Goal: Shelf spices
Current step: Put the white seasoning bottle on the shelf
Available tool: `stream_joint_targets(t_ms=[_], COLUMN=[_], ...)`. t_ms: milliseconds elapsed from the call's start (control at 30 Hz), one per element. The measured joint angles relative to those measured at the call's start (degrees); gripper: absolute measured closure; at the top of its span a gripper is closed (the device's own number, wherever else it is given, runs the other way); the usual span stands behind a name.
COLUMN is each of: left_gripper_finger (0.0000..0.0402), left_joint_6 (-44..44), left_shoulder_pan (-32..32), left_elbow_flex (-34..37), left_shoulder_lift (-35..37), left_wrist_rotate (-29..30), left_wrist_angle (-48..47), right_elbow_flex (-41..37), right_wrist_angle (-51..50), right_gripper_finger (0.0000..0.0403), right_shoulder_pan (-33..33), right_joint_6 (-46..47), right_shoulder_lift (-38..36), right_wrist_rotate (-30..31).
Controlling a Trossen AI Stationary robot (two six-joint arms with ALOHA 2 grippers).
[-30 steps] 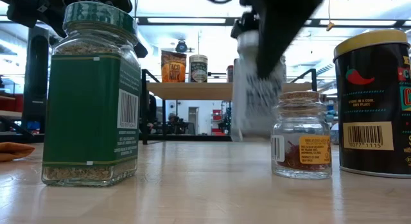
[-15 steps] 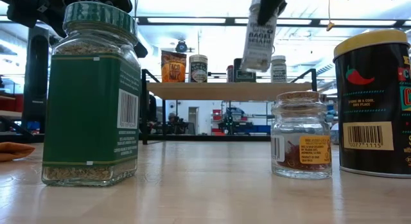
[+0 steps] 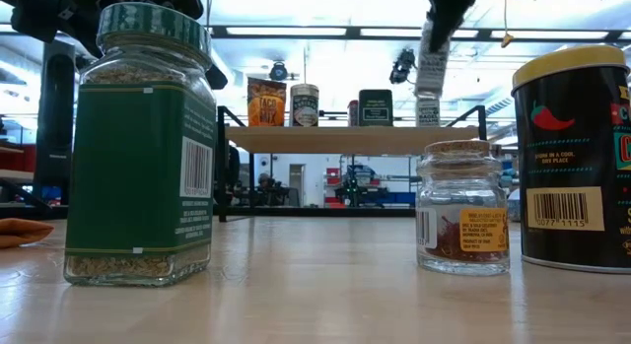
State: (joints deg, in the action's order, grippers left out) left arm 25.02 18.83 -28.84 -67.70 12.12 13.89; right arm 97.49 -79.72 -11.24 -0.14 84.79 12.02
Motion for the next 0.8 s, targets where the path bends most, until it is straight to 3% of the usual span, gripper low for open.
stream_joint_targets(t_ms=[400,800], left_gripper_finger=[0.0396,0.0396], left_joint_6=[-0.97,-0.96], left_shoulder_pan=[0.0,-0.01], left_elbow_flex=[0.0,-0.02], left_shoulder_lift=[0.0,0.0], left_wrist_rotate=[-0.02,-0.09], left_wrist_angle=[0.12,3.15], right_elbow_flex=[0.04,0.04], right_wrist_angle=[-3.3,-2.86], right_gripper_finger=[0.0211,0.0211], right_shoulder_pan=[-13.68,-16.33], right_joint_6=[-12.41,-17.53], right_shoulder_lift=[2.91,4.2], right_wrist_rotate=[-5.25,-7.98])
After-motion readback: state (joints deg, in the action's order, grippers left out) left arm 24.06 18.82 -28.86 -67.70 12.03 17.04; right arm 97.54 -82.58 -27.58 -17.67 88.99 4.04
